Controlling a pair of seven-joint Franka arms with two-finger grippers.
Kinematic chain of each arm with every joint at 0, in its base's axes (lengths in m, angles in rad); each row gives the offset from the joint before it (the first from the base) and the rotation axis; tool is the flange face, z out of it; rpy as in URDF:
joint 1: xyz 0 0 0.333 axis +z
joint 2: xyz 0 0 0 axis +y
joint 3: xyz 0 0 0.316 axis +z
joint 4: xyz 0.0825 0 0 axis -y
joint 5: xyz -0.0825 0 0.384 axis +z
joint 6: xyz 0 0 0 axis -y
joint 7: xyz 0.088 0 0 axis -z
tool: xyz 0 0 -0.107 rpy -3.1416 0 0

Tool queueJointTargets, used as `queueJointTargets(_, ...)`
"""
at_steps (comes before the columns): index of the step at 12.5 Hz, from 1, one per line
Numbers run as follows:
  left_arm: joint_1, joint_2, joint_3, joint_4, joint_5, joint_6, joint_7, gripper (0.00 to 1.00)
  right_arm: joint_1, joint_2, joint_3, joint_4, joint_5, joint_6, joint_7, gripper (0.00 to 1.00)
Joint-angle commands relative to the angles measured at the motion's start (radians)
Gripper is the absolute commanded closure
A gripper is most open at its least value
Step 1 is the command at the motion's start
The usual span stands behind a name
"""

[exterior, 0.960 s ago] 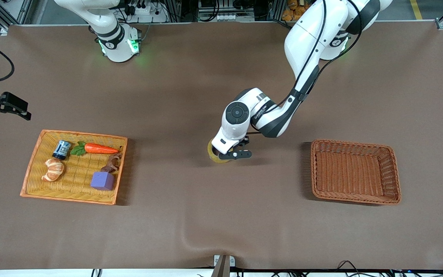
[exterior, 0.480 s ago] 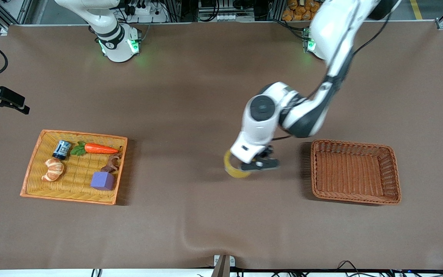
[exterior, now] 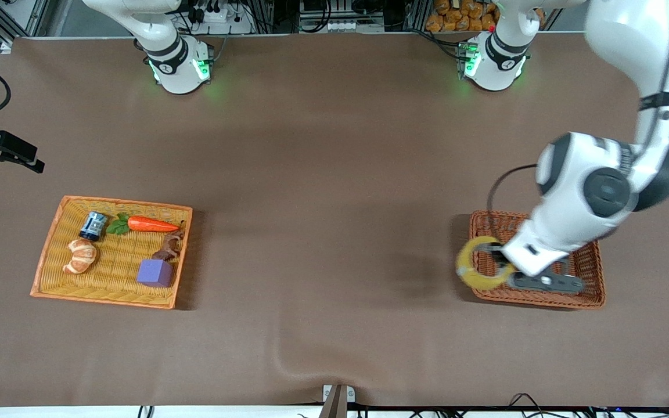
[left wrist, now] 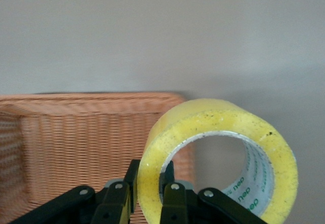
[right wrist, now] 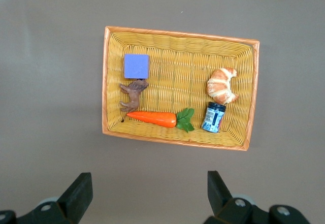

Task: Transfer tape with both arms
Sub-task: 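Carry the tape with the left gripper into the wicker basket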

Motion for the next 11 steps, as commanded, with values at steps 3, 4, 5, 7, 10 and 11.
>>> queueJointTargets(3, 0.141, 0.066, -0.019, -0.048, -0.015, 0.020, 0.201, 1.00, -0.010, -0.019, 0.019, -0.016, 0.009, 0.007, 0.080, 0.00)
queueJointTargets(4, 0.166, 0.091, -0.019, -0.051, -0.015, 0.020, 0.224, 1.00, -0.007, -0.019, 0.022, -0.015, 0.009, 0.005, 0.109, 0.00)
queueJointTargets(5, 0.174, 0.105, -0.019, -0.061, -0.015, 0.022, 0.262, 1.00, 0.002, -0.019, 0.025, -0.012, 0.009, 0.002, 0.134, 0.00)
queueJointTargets(7, 0.169, 0.126, -0.015, -0.023, 0.019, 0.025, 0.307, 0.72, 0.040, -0.019, 0.025, -0.001, 0.003, -0.001, 0.169, 0.00)
queueJointTargets(10, 0.177, 0.093, -0.022, 0.030, 0.073, 0.010, 0.331, 0.00, 0.048, -0.016, 0.025, -0.002, 0.003, -0.004, 0.178, 0.00)
queueJointTargets(11, 0.165, 0.052, -0.028, 0.039, 0.070, -0.018, 0.333, 0.00, 0.051, -0.016, 0.025, -0.002, 0.002, -0.004, 0.177, 0.00)
